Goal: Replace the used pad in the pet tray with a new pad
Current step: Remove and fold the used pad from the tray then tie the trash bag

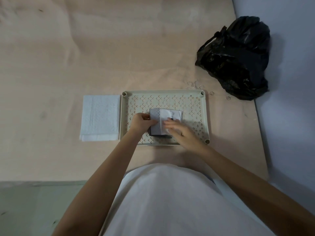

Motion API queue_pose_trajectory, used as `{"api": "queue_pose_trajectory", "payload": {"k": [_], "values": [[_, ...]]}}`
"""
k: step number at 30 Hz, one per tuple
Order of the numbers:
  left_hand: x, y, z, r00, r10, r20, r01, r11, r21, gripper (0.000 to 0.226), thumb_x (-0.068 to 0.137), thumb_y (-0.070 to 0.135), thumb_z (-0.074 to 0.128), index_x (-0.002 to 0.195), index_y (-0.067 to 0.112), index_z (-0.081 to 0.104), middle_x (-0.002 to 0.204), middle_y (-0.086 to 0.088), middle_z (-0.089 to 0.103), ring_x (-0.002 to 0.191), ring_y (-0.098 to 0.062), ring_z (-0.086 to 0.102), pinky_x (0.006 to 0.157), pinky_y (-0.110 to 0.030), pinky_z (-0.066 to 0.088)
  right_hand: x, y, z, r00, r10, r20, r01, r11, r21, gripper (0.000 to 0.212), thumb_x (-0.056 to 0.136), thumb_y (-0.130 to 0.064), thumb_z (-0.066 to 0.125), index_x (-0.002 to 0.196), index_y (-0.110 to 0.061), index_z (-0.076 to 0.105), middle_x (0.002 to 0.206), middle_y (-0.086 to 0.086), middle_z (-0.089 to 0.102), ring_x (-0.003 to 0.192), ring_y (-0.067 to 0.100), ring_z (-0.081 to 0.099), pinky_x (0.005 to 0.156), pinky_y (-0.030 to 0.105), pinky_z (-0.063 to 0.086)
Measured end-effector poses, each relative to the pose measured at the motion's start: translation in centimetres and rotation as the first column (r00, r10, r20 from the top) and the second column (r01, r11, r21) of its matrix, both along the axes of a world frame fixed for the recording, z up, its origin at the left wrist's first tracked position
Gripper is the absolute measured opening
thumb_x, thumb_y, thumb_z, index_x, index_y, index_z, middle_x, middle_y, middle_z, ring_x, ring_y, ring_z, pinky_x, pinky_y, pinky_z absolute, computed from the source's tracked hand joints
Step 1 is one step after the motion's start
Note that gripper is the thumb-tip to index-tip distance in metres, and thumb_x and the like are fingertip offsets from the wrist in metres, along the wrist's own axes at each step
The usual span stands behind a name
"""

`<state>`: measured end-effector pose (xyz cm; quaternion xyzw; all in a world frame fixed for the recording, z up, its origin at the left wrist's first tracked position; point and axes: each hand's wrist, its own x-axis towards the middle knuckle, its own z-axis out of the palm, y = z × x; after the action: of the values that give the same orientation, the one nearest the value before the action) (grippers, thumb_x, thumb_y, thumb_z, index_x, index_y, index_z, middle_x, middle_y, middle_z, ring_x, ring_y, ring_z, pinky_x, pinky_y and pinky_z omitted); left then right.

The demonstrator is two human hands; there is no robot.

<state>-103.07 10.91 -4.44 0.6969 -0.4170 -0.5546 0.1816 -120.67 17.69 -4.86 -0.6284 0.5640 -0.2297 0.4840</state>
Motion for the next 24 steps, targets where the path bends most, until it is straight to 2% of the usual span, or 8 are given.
{"api": "queue_pose_trajectory", "payload": {"k": [3, 5, 8, 11, 14, 17, 20, 24], "values": [[0.4, 0.3, 0.5, 0.991, 0.058, -0.117, -0.063, 0.997, -0.037, 0.038, 0.075, 0.007, 0.077, 0.106, 0.002, 0.055, 0.101, -0.009, 0.061, 0.091, -0.022, 0.06, 0.066, -0.029, 0.052, 0.1, -0.9, 1.3, 0.889, -0.421, 0.179, 0.416, 0.907, 0.067, 0.022, 0.093, -0.011, 0.056, 0.112, -0.019, 0.062, 0.113, -0.017, 0.06, 0.106, -0.012, 0.053, 0.105, 0.03, 0.042], [0.8, 0.7, 0.6, 0.969, 0.075, -0.236, -0.084, 0.996, -0.029, 0.032, 0.077, 0.003, 0.075, 0.096, 0.009, 0.05, 0.1, -0.01, 0.061, 0.09, -0.023, 0.06, 0.066, -0.031, 0.052, -0.3, -1.8, 1.6, 0.811, -0.559, 0.174, 0.563, 0.826, 0.029, 0.029, 0.089, -0.008, 0.061, 0.117, -0.017, 0.057, 0.116, -0.012, 0.056, 0.107, -0.004, 0.053, 0.102, 0.029, 0.044], [1.3, 1.3, 1.0, 0.922, 0.107, -0.372, -0.105, 0.994, 0.024, 0.032, 0.077, -0.001, 0.073, 0.088, 0.014, 0.047, 0.095, -0.009, 0.067, 0.083, -0.023, 0.065, 0.062, -0.031, 0.055, -0.7, -2.5, 1.3, 0.804, -0.575, 0.152, 0.555, 0.817, 0.156, 0.061, 0.082, -0.017, 0.072, 0.136, -0.019, 0.043, 0.133, -0.007, 0.042, 0.118, 0.007, 0.044, 0.095, 0.024, 0.042], [1.7, 1.4, 1.1, 0.881, 0.142, -0.451, -0.126, 0.99, 0.064, 0.03, 0.078, 0.0, 0.073, 0.096, 0.013, 0.052, 0.097, -0.007, 0.07, 0.082, -0.021, 0.069, 0.061, -0.03, 0.057, -0.9, -2.5, 1.0, 0.837, -0.522, 0.161, 0.465, 0.836, 0.293, 0.079, 0.074, -0.027, 0.079, 0.14, -0.023, 0.036, 0.129, -0.01, 0.047, 0.113, 0.008, 0.05, 0.087, 0.025, 0.046], [2.0, 1.4, 1.2, 0.836, 0.172, -0.521, -0.139, 0.985, 0.103, 0.03, 0.079, 0.001, 0.071, 0.102, 0.015, 0.06, 0.092, -0.002, 0.073, 0.082, -0.018, 0.071, 0.064, -0.03, 0.058, -0.9, -2.3, 0.7, 0.867, -0.471, 0.165, 0.386, 0.843, 0.375, 0.052, 0.07, -0.032, 0.081, 0.115, -0.03, 0.055, 0.109, -0.013, 0.063, 0.102, 0.009, 0.062, 0.073, 0.023, 0.053], [2.1, 1.5, 1.3, 0.814, 0.165, -0.558, -0.123, 0.986, 0.112, 0.024, 0.08, 0.004, 0.071, 0.102, 0.012, 0.064, 0.086, 0.002, 0.075, 0.081, -0.016, 0.071, 0.064, -0.028, 0.057, -0.5, -1.9, 0.3, 0.811, -0.545, 0.212, 0.42, 0.795, 0.439, 0.031, 0.071, -0.026, 0.081, 0.095, -0.031, 0.063, 0.097, -0.01, 0.071, 0.094, 0.014, 0.067, 0.078, 0.031, 0.056], [1.7, 1.7, 1.3, 0.824, 0.136, -0.549, -0.091, 0.99, 0.109, 0.031, 0.08, 0.013, 0.074, 0.108, 0.014, 0.062, 0.094, -0.002, 0.074, 0.086, -0.017, 0.071, 0.067, -0.027, 0.057, -0.2, -1.7, 0.4, 0.737, -0.632, 0.24, 0.5, 0.748, 0.437, 0.027, 0.072, -0.018, 0.08, 0.089, -0.029, 0.064, 0.091, -0.008, 0.072, 0.087, 0.015, 0.069, 0.074, 0.033, 0.057], [0.8, 2.3, 1.4, 0.914, 0.033, -0.405, -0.02, 0.999, 0.037, 0.044, 0.077, 0.022, 0.077, 0.114, 0.011, 0.055, 0.101, -0.005, 0.069, 0.091, -0.02, 0.068, 0.073, -0.032, 0.059, 0.1, -1.1, 0.9, 0.729, -0.642, 0.239, 0.528, 0.749, 0.4, 0.026, 0.072, -0.017, 0.08, 0.089, -0.029, 0.064, 0.089, -0.007, 0.072, 0.084, 0.012, 0.069, 0.069, 0.027, 0.057]]}}
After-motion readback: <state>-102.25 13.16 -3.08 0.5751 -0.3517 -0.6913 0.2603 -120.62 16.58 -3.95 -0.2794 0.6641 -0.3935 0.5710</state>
